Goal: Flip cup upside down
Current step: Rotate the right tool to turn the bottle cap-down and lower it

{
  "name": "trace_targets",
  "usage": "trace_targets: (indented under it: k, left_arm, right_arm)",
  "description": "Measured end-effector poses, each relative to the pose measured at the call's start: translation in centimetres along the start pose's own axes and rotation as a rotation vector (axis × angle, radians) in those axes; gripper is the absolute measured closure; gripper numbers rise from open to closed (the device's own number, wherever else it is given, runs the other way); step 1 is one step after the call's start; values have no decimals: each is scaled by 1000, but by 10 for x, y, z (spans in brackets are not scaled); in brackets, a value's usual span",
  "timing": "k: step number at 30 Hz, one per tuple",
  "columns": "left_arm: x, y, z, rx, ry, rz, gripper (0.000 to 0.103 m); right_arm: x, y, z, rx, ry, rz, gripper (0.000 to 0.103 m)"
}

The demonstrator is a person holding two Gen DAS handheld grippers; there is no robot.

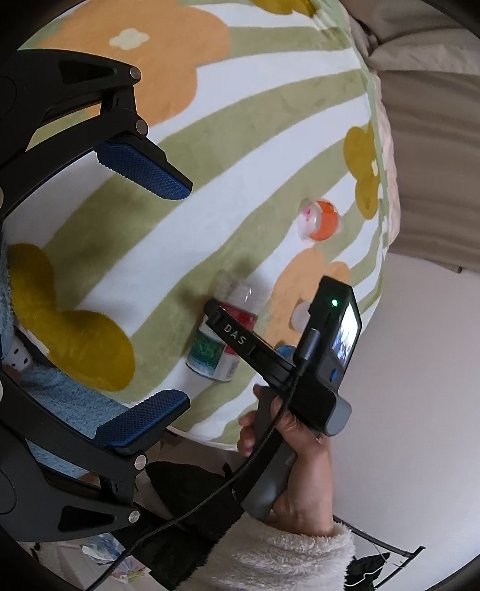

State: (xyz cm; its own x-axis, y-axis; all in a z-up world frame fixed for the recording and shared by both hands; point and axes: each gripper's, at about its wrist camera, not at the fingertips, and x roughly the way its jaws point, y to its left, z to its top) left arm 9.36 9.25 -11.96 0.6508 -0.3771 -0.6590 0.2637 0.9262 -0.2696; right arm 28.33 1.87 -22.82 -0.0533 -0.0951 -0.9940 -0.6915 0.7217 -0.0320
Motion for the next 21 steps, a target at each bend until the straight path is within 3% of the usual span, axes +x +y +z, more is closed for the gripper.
trace_targets:
  k: [2,11,13,15,18,20,21]
  left_arm:
    - [0,-1,-1,3,-3,0,0]
    - [-1,4,-1,-17,-5,-16,0]
    - [0,5,-1,-21,-1,-18,0]
    - [1,5,0,-22,3,-19,0]
    - [3,4,0,-20,9,-14,0]
    - [3,4,0,-18,8,-12,0]
    - [2,4,0,-18,0,-10,0]
  right_arm:
    - [-5,7,0,-62,-13,-27,22]
    - [-7,21,19,-150,1,-78,21]
    - [-16,25,25,-160,16,-75,28]
    - [-12,24,25,-162,25,-66,44]
    - [-13,24,21,-150,-26,-37,45]
    - [-31,16,5,-133,-129,-15,45]
    - [-47,10,-7,-113,-227,16,45]
